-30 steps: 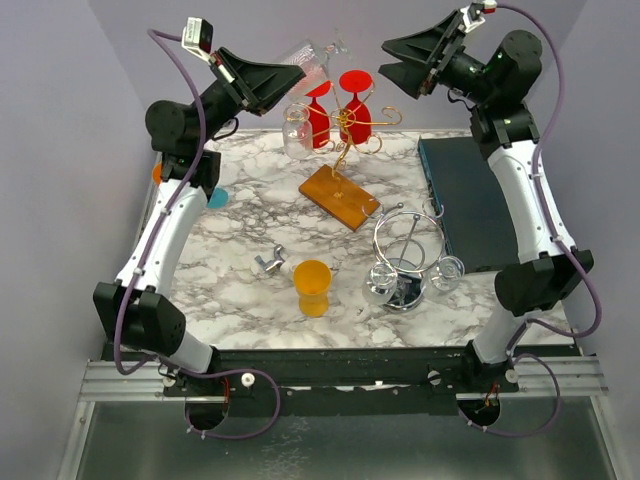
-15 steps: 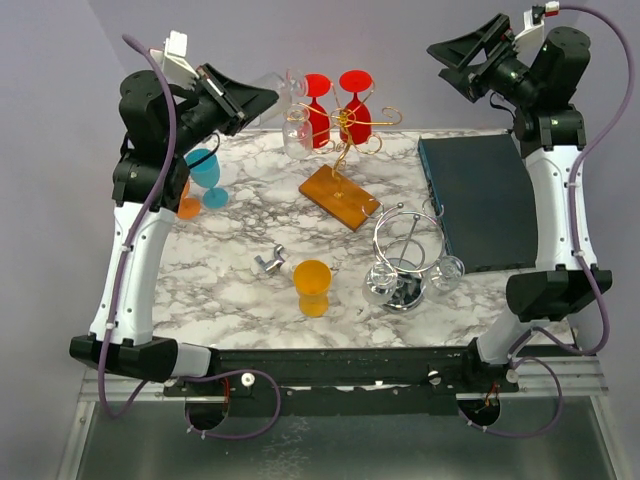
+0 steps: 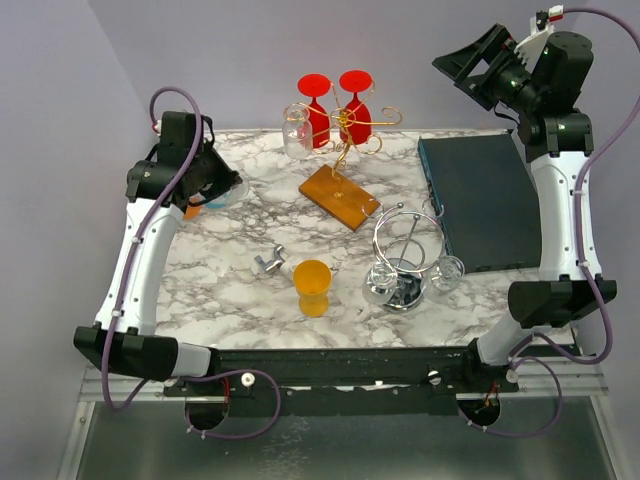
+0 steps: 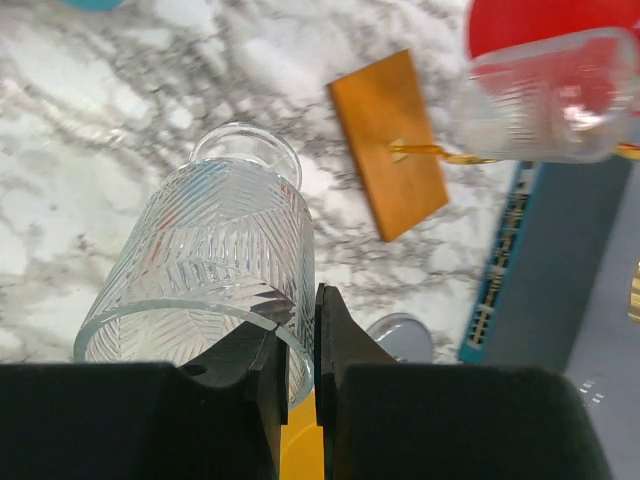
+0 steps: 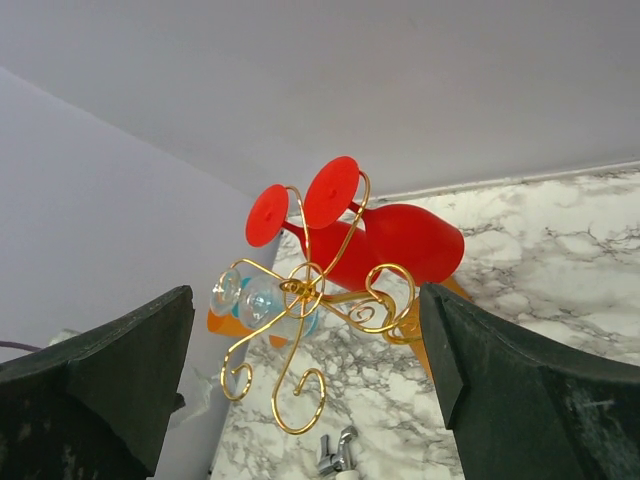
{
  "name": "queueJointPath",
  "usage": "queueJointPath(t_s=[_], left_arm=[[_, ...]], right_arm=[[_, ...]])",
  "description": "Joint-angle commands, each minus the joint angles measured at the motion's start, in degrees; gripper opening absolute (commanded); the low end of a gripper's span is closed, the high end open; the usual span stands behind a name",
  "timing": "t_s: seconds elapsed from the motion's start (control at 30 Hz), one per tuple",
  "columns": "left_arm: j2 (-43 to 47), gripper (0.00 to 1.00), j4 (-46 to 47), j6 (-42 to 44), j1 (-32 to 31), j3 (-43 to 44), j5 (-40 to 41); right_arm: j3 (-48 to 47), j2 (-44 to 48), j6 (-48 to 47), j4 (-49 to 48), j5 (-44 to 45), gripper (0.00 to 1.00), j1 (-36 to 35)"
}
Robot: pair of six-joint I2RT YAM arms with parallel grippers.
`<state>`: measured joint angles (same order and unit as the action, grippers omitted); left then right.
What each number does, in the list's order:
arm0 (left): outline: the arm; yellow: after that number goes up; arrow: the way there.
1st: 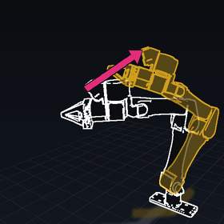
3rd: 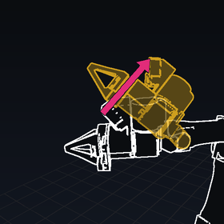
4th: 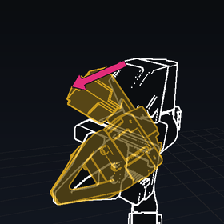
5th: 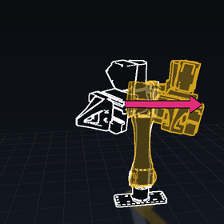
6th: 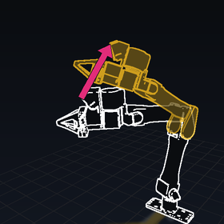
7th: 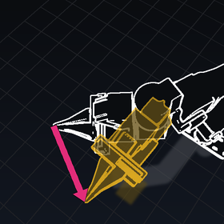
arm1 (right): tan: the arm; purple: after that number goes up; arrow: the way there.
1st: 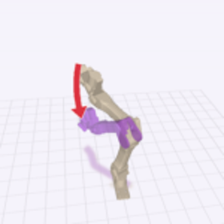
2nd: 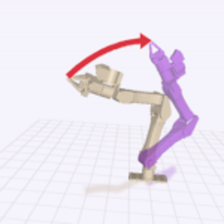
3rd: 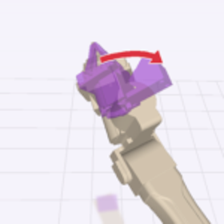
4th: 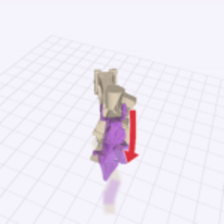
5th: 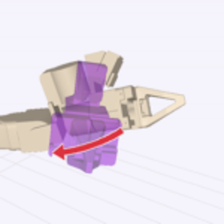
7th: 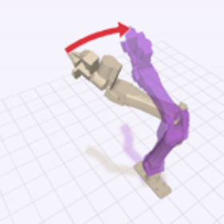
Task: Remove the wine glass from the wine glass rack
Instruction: Place the wine glass at the center of the board.
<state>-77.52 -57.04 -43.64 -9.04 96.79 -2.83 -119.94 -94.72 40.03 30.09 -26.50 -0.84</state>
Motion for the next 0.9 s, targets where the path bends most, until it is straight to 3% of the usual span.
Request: queueJointPath(t_s=[0.0,0.27,0.87], left_arm=[[-2.1,0.00,-2.5,2.3,0.9,-3.6,7.4],[-10.3,0.00,3.6,4.3,1.2,-7.4,5.5],[-30.9,0.00,6.3,6.7,-0.6,2.0,10.3]], right_arm=[[-0.8,0.0,-3.4,2.4,2.8,1.00,-0.1],[0.8,1.1,-4.0,2.9,6.3,1.00,-0.1],[0.3,2.2,-2.8,1.5,5.4,1.00,-0.1]])
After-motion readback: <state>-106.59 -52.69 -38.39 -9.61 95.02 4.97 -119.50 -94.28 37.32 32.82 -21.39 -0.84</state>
